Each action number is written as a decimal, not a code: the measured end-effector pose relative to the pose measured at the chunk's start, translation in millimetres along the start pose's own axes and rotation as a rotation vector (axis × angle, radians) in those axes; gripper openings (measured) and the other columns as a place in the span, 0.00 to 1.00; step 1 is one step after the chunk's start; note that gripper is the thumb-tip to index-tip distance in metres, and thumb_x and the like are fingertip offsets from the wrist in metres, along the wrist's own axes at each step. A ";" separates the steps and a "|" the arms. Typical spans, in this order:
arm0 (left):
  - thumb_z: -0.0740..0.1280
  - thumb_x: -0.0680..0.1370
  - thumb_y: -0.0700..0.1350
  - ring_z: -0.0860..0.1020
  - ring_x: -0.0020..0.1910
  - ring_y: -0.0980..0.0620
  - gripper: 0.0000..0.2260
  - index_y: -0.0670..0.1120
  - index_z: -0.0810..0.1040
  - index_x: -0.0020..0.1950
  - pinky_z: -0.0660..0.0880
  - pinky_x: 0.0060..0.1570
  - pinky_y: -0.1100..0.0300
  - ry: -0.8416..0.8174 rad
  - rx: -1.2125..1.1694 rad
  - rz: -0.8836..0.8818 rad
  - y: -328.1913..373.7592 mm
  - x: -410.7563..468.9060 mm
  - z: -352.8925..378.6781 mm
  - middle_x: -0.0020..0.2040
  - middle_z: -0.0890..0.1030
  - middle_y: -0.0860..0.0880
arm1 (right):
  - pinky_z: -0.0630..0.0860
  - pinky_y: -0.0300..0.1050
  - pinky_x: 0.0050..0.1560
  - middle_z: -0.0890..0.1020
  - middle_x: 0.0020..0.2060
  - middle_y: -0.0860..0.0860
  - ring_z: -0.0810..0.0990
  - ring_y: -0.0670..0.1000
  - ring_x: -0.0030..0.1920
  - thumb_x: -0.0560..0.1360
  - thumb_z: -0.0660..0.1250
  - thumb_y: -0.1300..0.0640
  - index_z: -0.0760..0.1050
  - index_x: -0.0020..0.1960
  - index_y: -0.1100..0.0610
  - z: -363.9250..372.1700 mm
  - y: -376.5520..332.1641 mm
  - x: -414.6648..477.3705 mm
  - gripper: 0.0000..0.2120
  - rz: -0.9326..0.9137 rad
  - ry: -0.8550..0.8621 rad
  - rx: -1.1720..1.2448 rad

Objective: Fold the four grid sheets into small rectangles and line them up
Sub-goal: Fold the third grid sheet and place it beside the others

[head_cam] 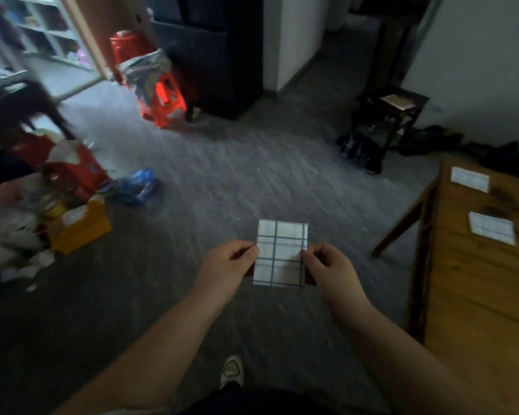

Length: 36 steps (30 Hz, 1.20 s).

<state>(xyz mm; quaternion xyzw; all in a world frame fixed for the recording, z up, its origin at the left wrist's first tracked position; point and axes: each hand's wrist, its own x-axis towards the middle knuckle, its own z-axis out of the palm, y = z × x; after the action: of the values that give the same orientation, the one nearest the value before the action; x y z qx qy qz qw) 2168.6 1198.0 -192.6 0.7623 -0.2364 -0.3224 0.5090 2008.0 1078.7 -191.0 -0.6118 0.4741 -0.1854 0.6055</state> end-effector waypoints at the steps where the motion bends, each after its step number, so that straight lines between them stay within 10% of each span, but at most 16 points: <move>1: 0.71 0.78 0.49 0.85 0.47 0.50 0.04 0.51 0.85 0.47 0.80 0.56 0.43 -0.049 -0.009 -0.007 6.1 21.8 1.6 0.44 0.87 0.51 | 0.83 0.54 0.51 0.85 0.44 0.54 0.84 0.57 0.47 0.81 0.67 0.55 0.79 0.49 0.57 2.0 -6.2 11.5 0.06 0.020 0.046 0.014; 20: 0.70 0.78 0.50 0.84 0.48 0.43 0.07 0.47 0.81 0.50 0.82 0.51 0.44 -0.853 0.280 0.117 134.0 244.2 338.0 0.47 0.85 0.45 | 0.81 0.49 0.46 0.83 0.44 0.54 0.82 0.52 0.43 0.81 0.66 0.54 0.78 0.51 0.55 -232.2 18.2 159.8 0.04 0.218 0.686 0.339; 36: 0.68 0.80 0.40 0.83 0.45 0.52 0.07 0.45 0.81 0.57 0.78 0.39 0.61 -1.428 0.723 0.150 152.1 236.5 621.6 0.49 0.85 0.47 | 0.84 0.50 0.50 0.84 0.49 0.49 0.84 0.49 0.49 0.78 0.69 0.55 0.77 0.54 0.50 -374.0 112.9 176.5 0.05 0.560 1.110 0.640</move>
<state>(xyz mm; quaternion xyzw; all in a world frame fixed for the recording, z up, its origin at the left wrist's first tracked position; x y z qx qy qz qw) 1869.5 591.2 -281.1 0.4716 -0.6453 -0.6006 -0.0232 1753.3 746.0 -281.7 -0.0730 0.7755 -0.4378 0.4490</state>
